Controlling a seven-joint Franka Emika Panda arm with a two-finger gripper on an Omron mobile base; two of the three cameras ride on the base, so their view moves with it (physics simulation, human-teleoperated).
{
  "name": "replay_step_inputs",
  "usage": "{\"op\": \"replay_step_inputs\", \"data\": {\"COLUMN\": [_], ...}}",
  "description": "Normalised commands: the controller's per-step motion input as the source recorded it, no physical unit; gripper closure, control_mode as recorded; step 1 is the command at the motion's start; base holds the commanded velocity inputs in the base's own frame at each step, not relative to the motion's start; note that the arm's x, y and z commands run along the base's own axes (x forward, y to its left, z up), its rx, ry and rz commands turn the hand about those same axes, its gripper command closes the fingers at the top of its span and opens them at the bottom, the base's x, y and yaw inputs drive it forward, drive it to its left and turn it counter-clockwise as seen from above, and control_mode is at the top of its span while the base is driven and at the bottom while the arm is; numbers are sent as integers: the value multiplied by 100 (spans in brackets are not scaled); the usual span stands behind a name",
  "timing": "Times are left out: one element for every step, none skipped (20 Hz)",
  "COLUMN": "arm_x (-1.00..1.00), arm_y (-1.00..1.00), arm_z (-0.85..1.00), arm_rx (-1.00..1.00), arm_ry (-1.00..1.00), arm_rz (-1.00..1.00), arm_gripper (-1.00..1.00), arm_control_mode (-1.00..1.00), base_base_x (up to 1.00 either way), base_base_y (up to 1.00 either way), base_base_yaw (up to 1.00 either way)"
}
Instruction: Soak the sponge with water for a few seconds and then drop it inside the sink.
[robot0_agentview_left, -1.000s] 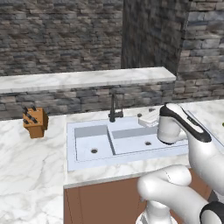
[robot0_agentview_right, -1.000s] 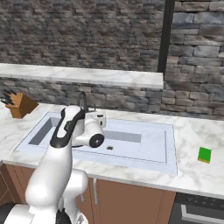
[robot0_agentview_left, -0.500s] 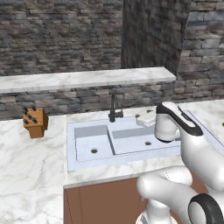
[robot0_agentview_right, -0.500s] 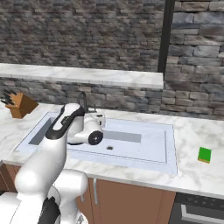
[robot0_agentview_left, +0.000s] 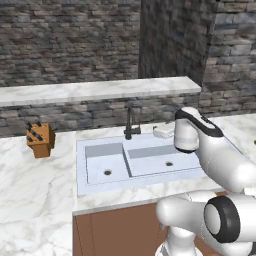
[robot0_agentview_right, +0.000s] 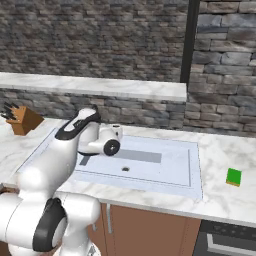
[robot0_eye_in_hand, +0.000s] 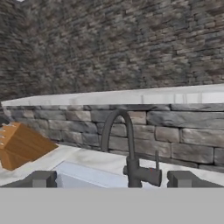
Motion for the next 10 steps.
{"op": "replay_step_inputs", "data": {"arm_x": [26, 26, 24, 24, 24, 24, 23, 21, 19, 19], "arm_y": [0, 0, 0, 0, 0, 0, 0, 0, 0, 0], "arm_z": [-10, -11, -12, -14, -18, -20, -21, -21, -20, -16], "arm_rx": [0, 0, 0, 0, 0, 0, 0, 0, 0, 0], "arm_ry": [0, 0, -1, -1, 0, -1, -1, -1, -2, -3], "arm_rz": [0, 0, 0, 0, 0, 0, 0, 0, 0, 0], "arm_gripper": [-100, -100, -100, -100, -100, -100, -100, -100, -100, -100], "arm_control_mode": [-100, -100, -100, -100, -100, -100, -100, -100, -100, -100], "base_base_x": [0, 0, 0, 0, 0, 0, 0, 0, 0, 0], "base_base_y": [0, 0, 0, 0, 0, 0, 0, 0, 0, 0], "base_base_yaw": [0, 0, 0, 0, 0, 0, 0, 0, 0, 0]}}
